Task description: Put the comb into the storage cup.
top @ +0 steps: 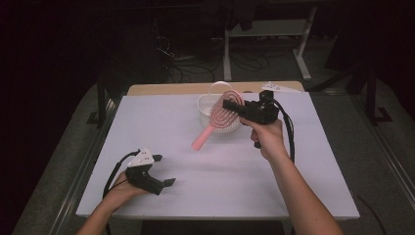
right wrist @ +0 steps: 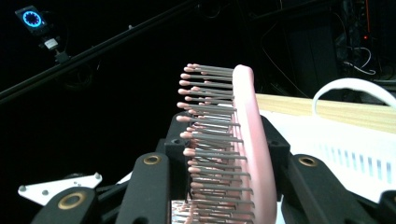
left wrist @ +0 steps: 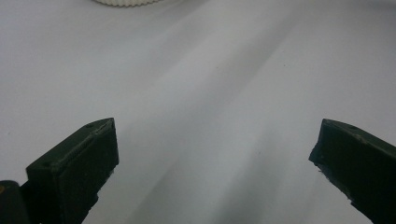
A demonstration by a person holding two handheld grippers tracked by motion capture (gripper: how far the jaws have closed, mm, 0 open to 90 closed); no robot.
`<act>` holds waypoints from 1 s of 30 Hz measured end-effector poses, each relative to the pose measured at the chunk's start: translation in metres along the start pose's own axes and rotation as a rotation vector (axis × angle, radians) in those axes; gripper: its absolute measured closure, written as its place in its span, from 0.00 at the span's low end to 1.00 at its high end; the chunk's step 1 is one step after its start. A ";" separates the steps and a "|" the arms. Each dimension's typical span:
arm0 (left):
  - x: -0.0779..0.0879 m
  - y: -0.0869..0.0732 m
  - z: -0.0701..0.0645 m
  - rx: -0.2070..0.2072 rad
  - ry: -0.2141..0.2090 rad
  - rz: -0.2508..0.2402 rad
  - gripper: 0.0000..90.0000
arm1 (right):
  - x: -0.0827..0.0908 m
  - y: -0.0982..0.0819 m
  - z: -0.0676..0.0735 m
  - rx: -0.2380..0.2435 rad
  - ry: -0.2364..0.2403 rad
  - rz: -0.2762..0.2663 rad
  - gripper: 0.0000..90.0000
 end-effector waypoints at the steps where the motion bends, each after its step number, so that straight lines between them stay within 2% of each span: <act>1: 0.000 0.000 0.000 -0.001 0.004 0.000 0.00 | 0.000 0.002 0.000 0.000 0.000 -0.002 0.70; 8: 0.001 0.000 0.002 -0.005 0.020 -0.004 0.00 | 0.000 0.015 0.000 -0.017 0.009 -0.017 0.70; 16: 0.002 0.000 0.004 0.001 0.028 -0.004 0.00 | 0.005 0.036 -0.002 -0.025 0.003 -0.059 0.70; 24: 0.002 -0.001 0.004 0.003 0.030 -0.001 0.00 | 0.011 0.060 -0.007 -0.024 -0.023 -0.102 0.70; 30: 0.003 0.000 0.004 -0.001 0.035 -0.001 0.00 | 0.013 0.072 -0.019 -0.036 -0.054 -0.131 0.70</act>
Point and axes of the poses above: each handheld gripper's, and its own axes: x roughly backward along the jaws, y roughly out of its top, z roughly to its left, the point moved 9 cm from there along -x, roughly forward along the jaws, and after that the axes turned 14 degrees about -x, right-handed, at the moved point
